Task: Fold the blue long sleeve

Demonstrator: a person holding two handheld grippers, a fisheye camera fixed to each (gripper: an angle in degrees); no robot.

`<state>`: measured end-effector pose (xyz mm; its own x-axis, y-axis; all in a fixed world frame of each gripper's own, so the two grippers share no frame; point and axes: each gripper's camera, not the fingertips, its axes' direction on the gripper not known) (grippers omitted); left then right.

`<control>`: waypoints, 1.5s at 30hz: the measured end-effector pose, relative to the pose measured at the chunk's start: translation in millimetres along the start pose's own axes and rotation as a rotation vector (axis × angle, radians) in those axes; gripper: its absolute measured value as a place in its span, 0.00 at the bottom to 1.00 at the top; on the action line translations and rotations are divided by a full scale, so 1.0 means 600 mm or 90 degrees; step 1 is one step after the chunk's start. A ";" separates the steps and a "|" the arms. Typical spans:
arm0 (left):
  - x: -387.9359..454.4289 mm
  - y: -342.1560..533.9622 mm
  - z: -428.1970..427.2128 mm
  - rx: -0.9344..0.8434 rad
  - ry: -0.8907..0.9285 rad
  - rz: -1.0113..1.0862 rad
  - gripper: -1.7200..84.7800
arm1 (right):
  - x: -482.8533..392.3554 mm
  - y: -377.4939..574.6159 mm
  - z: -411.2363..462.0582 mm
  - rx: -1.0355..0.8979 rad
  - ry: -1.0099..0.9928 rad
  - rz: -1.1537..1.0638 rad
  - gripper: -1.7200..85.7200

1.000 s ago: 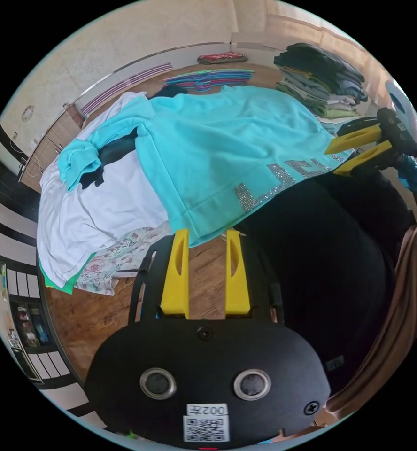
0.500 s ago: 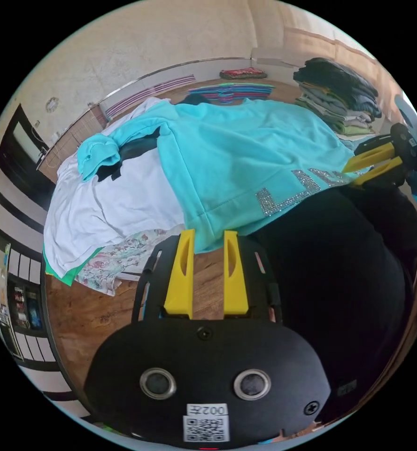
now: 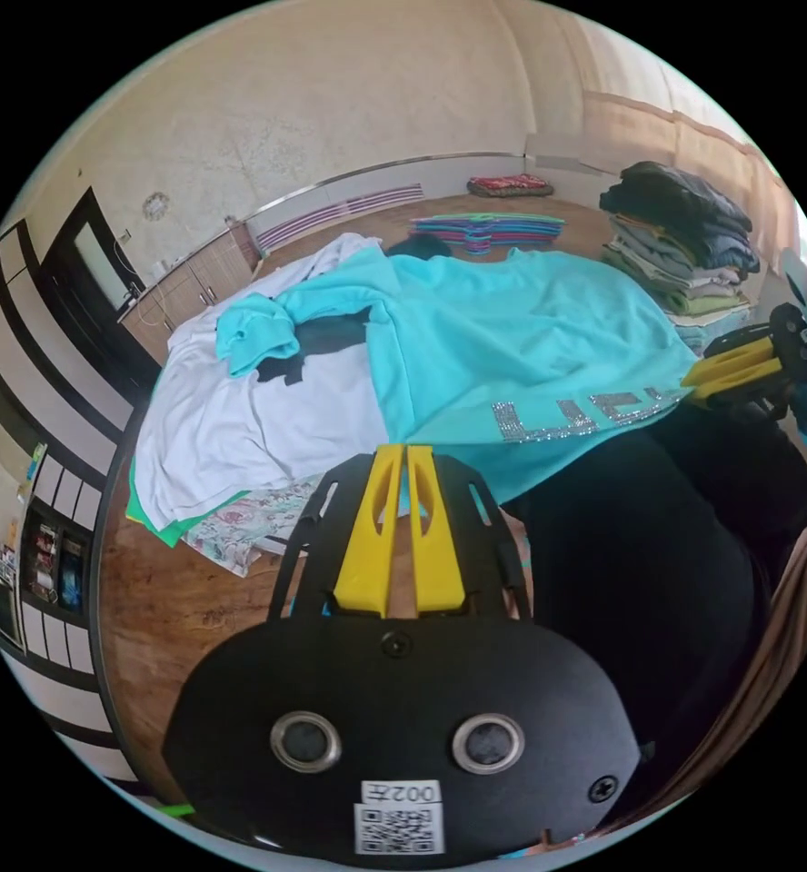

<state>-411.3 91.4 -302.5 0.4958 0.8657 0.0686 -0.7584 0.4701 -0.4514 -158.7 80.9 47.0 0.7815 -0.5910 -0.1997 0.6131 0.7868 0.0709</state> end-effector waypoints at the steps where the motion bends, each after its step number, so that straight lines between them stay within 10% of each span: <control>1: -0.005 -0.002 -0.015 0.008 -0.009 -0.001 0.01 | 0.004 0.007 -0.004 0.000 0.006 0.003 0.08; 45: -0.119 0.010 0.064 -0.095 0.023 -0.077 0.01 | 0.316 0.574 -0.241 0.282 -0.023 0.549 0.12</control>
<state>-467.6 38.8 -275.9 0.5965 0.7964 0.0999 -0.6227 0.5377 -0.5684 184.1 265.2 -107.5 0.9815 0.1469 0.1231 -0.1905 0.8182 0.5424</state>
